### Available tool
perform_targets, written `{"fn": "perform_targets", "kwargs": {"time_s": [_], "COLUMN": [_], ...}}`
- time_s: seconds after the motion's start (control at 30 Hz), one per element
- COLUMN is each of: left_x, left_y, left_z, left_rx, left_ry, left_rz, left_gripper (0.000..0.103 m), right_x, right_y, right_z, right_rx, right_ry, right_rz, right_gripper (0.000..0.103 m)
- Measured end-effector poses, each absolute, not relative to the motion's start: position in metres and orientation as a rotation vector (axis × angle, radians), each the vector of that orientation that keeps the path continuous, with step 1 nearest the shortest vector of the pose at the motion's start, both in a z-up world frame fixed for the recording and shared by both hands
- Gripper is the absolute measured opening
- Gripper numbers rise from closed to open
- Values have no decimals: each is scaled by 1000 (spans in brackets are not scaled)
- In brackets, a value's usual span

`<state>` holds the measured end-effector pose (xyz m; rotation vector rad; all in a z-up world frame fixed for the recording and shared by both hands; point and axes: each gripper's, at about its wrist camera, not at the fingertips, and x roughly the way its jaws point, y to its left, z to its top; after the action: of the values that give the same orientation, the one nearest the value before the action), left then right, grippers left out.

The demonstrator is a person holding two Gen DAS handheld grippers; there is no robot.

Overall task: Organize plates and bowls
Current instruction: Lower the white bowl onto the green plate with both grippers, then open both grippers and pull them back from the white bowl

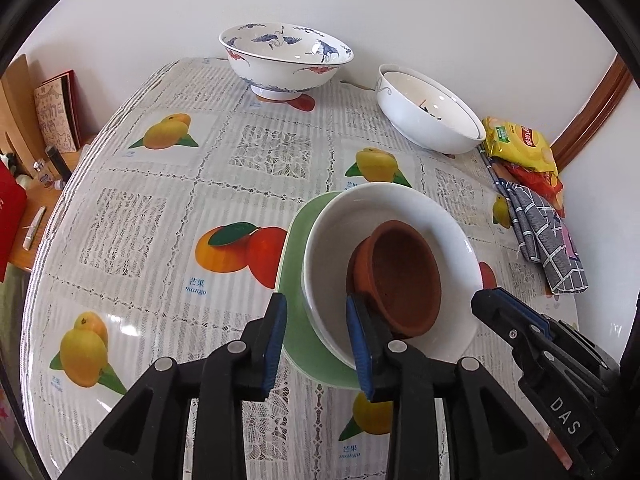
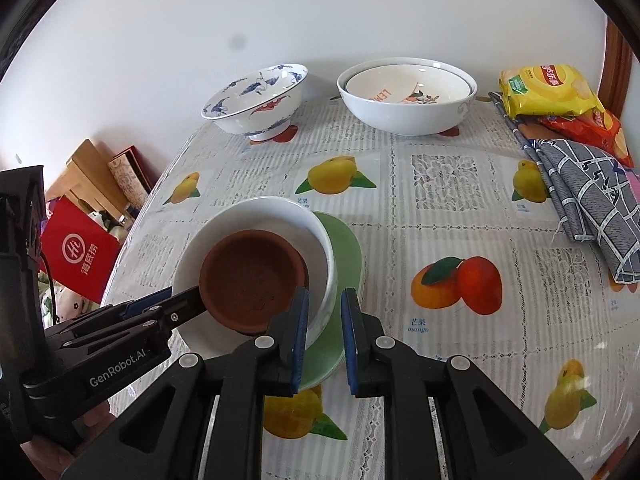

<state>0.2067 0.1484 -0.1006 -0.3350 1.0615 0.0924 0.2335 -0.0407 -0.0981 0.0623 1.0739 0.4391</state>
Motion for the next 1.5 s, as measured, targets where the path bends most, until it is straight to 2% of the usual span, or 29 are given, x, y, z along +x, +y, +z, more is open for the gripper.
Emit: {"fn": "perform_targets", "kwargs": {"time_s": [0.27,0.33,0.4,0.43,0.5,0.53,0.6,0.7,0.8,0.87,0.97,1.07,1.27,1.5], "left_x": [177,169,161,156,148,143,134,119,106,96,79,62,31,9], "left_y": [127,118,107,102,90,84,73,55,36,24,10,4,-7,-12], "left_z": [-77,-70,-62,-58,-51,-48,-41,-33,-26,-21,-16,-12,-2,7], "left_rx": [-304,-291,-277,-271,-254,-241,-219,-205,-172,-164,-160,-168,-144,-142], "left_ry": [1005,985,965,955,936,930,915,883,858,846,812,792,743,718], "left_rz": [47,33,22,16,4,4,11,14,31,30,27,15,17,19], "left_gripper": [40,43,48,51,52,52,53,63,67,69,79,80,87,89], "right_x": [210,201,193,187,178,172,162,148,136,129,116,99,61,28], "right_y": [-60,-71,-83,-90,-101,-107,-119,-142,-162,-173,-187,-198,-217,-233], "right_z": [-81,-72,-62,-56,-47,-43,-36,-26,-17,-11,-6,-7,-2,12], "right_rx": [12,14,21,22,6,-10,-25,-17,1,16,41,57,32,21], "right_ry": [1047,1028,1005,990,975,964,943,930,905,893,888,892,852,810], "right_rz": [410,392,371,361,325,308,289,258,240,215,184,167,121,91], "right_gripper": [17,20,33,36,54,57,58,59,70,70,71,74,92,98]}}
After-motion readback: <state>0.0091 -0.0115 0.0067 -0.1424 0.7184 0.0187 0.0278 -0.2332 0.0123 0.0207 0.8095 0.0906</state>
